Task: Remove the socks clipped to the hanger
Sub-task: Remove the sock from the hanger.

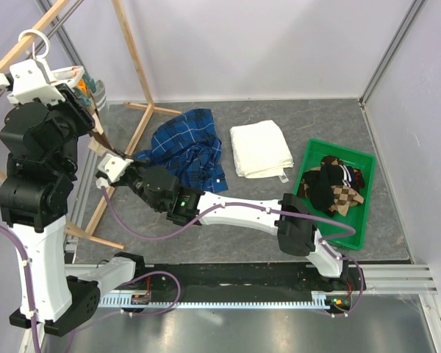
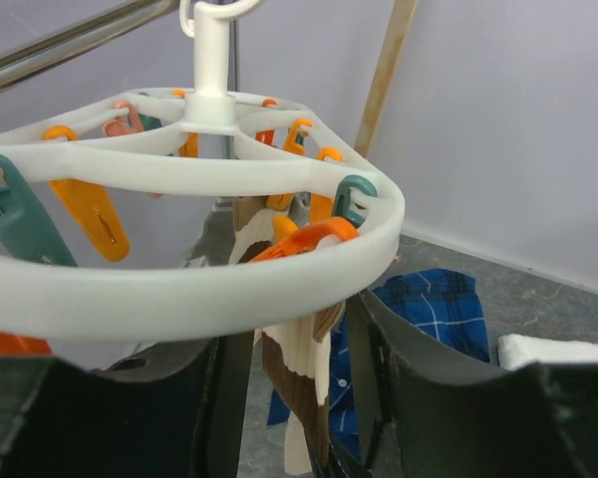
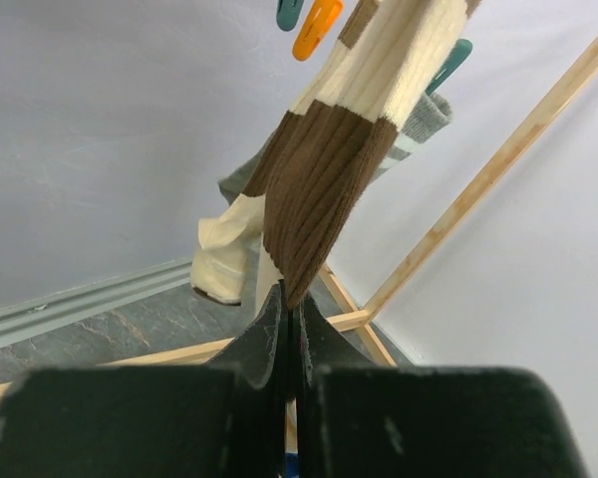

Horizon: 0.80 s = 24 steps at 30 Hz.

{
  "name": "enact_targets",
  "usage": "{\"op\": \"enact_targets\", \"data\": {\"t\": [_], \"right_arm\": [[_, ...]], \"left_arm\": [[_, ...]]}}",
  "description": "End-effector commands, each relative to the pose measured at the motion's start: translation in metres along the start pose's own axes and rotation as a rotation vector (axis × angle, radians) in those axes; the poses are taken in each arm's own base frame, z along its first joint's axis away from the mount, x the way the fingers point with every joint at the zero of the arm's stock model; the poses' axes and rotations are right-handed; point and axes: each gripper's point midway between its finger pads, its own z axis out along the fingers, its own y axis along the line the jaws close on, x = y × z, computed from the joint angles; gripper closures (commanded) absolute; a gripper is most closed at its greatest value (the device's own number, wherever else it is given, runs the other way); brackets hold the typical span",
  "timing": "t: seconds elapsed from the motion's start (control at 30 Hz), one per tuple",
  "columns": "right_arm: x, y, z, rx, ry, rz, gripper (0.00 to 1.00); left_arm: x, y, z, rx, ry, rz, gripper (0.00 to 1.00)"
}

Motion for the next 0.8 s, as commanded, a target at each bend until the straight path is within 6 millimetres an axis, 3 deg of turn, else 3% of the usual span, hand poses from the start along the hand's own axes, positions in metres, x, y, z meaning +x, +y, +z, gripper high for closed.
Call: {"op": "enact_targets", "data": {"t": [0.0,0.17,0.27,0.37,0.77], "right_arm": [[-0.053,-0.028,-0.010,0.030,-0.103,0.072,1.00],[-0.059,-0.024,-0.014,0.011,-0.116,0.071,1.00],[-0.058,-0.022,-0.014,0.006,-0.114,0.071,1.00],[-0.058,-0.023,-0.014,0.012,-0.111,0.080,1.00],[-0.049,-0.043,-0.009,0.061,-0.092,0.153,1.00]], "left_arm": [[-0.013,-0.003,-0.005,0.021,-0.035,-0.037,0.54],[-0.021,-0.015,-0.005,0.085,-0.062,-0.068,0.65],[-0.028,-0.022,-0.010,0.129,-0.077,-0.099,0.84],[-0.032,-0.028,-0.020,0.178,-0.086,-0.147,0.94],[-0.042,-0.040,-0.048,0.307,-0.100,-0.244,0.98]]}}
